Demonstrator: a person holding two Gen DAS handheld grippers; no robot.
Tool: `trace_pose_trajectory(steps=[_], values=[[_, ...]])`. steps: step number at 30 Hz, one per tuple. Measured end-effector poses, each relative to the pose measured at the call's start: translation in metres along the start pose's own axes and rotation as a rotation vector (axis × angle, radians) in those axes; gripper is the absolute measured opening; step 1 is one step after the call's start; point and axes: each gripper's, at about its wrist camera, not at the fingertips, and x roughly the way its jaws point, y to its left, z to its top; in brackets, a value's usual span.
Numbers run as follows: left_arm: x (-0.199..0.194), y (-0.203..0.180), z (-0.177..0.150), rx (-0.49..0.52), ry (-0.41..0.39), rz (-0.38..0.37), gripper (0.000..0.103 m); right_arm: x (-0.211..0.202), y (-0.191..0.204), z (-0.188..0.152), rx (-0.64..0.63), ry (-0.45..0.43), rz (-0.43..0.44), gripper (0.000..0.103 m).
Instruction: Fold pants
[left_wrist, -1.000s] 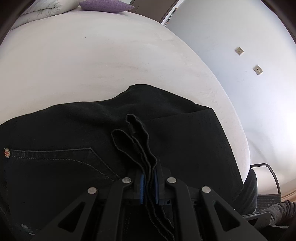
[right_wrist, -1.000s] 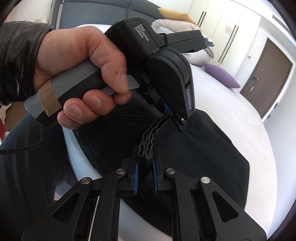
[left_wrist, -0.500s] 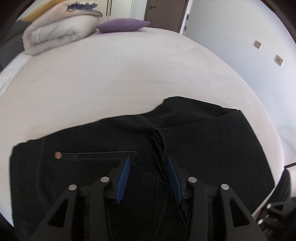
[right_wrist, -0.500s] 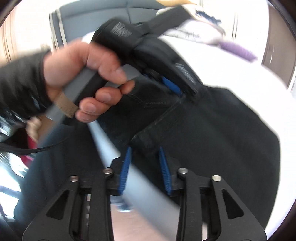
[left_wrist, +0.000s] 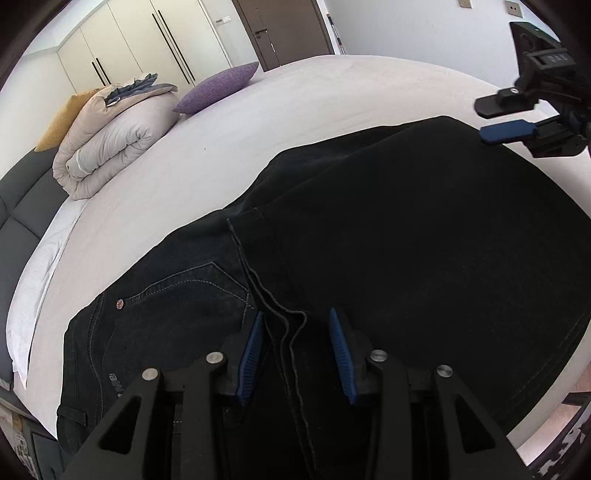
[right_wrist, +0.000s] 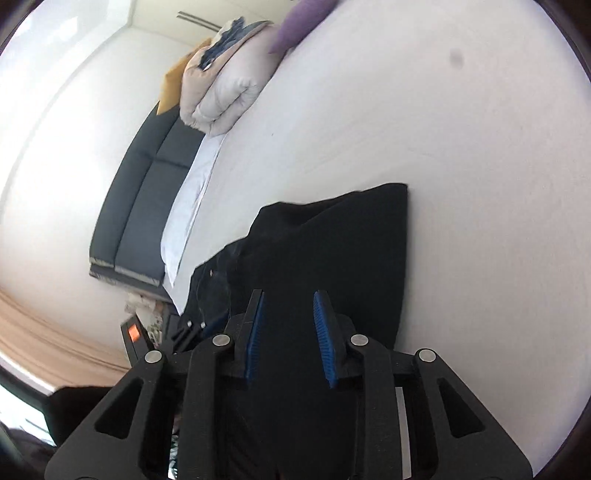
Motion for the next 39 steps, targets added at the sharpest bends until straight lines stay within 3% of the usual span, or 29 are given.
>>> trace_pose_trajectory(steps=[6, 12, 19, 26, 29, 34, 39], values=[[0.005, 0.002, -0.002, -0.014, 0.006, 0.0, 0.04, 0.036, -0.057, 0.031, 0.116, 0.022, 0.022, 0.021], [0.002, -0.001, -0.006, -0.026, 0.0, 0.009, 0.04, 0.077, -0.03, -0.02, 0.051, 0.113, 0.034, 0.02], [0.0, 0.001, -0.008, -0.031, -0.007, 0.007, 0.04, 0.058, 0.0, -0.09, 0.036, 0.188, 0.054, 0.02], [-0.004, 0.005, -0.012, -0.052, -0.023, -0.005, 0.04, 0.048, 0.003, -0.133, 0.05, 0.196, 0.036, 0.02], [-0.005, 0.009, -0.014, -0.078, -0.036, -0.018, 0.04, 0.042, 0.014, -0.145, 0.027, 0.212, -0.01, 0.02], [-0.007, 0.018, -0.017, -0.141, -0.049, -0.05, 0.04, 0.031, 0.05, -0.127, -0.018, 0.105, 0.059, 0.02], [-0.016, 0.032, -0.025, -0.233, -0.058, -0.096, 0.04, 0.071, 0.072, -0.086, -0.029, 0.083, 0.065, 0.023]])
